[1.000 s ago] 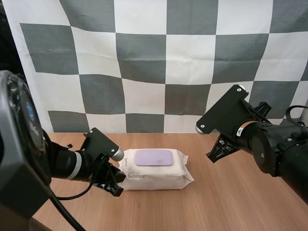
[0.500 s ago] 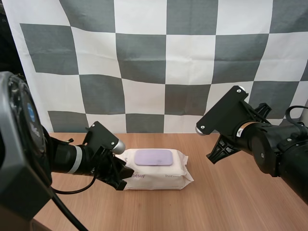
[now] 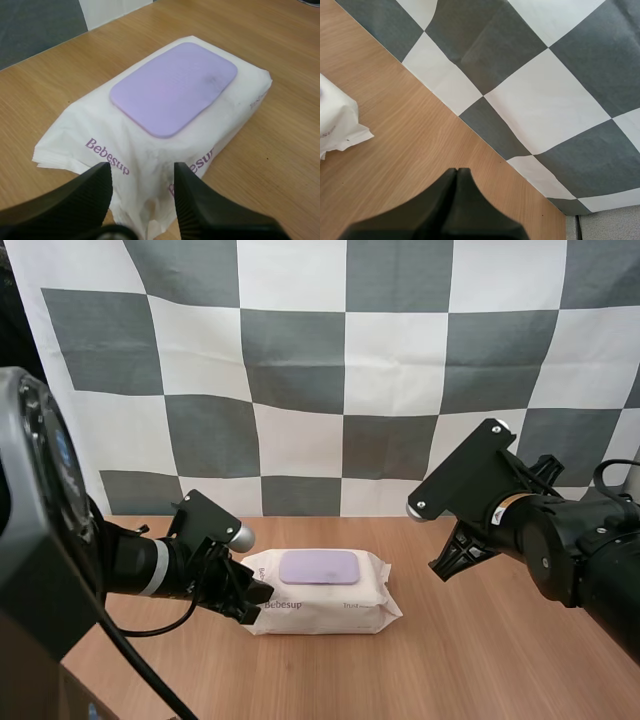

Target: Open the wet wipes lid

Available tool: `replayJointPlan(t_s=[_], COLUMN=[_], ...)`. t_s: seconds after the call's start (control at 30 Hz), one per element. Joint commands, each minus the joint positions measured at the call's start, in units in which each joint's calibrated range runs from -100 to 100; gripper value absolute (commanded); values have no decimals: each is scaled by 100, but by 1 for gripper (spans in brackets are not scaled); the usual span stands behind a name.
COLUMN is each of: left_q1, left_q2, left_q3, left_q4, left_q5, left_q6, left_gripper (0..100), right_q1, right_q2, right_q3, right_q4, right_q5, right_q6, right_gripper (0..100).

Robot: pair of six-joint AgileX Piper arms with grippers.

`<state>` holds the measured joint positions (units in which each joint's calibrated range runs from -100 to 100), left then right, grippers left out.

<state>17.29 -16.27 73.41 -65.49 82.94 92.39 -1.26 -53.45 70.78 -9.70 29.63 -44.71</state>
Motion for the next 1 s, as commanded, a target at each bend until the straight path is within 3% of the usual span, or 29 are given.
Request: replayJointPlan(t_s=[0.0,0.17,0.5,0.73,0.8,0.93,0.97], left_q1=[-1,-1,-495,-510,-510,-510,-510], left_q2=[115,171,428,428,428,428,428], left_q3=[-20,-20,-20,-20,-23,-35,-35], left_q4=[62,244,1,71,99,131,131], left_q5=[104,99,-616,-790,-822,-822,-822], left_q6=[104,104,104,104,104,104,104], left_gripper=[65,65,65,62,49,0,0], right_q1=[-1,-1,-1,-1,-1,-1,-1], right_q2=[7,7,7,7,7,7,7], right_q3=[-1,-1,-1,-1,-1,-1,-1], right_q4=[0,12,-3,-3,-3,-3,-3], right_q5=[8,8,8,8,8,8,8], right_q6=[-7,-7,-7,-7,-7,-7,-7], right_gripper=[0,0,0,0,0,0,0])
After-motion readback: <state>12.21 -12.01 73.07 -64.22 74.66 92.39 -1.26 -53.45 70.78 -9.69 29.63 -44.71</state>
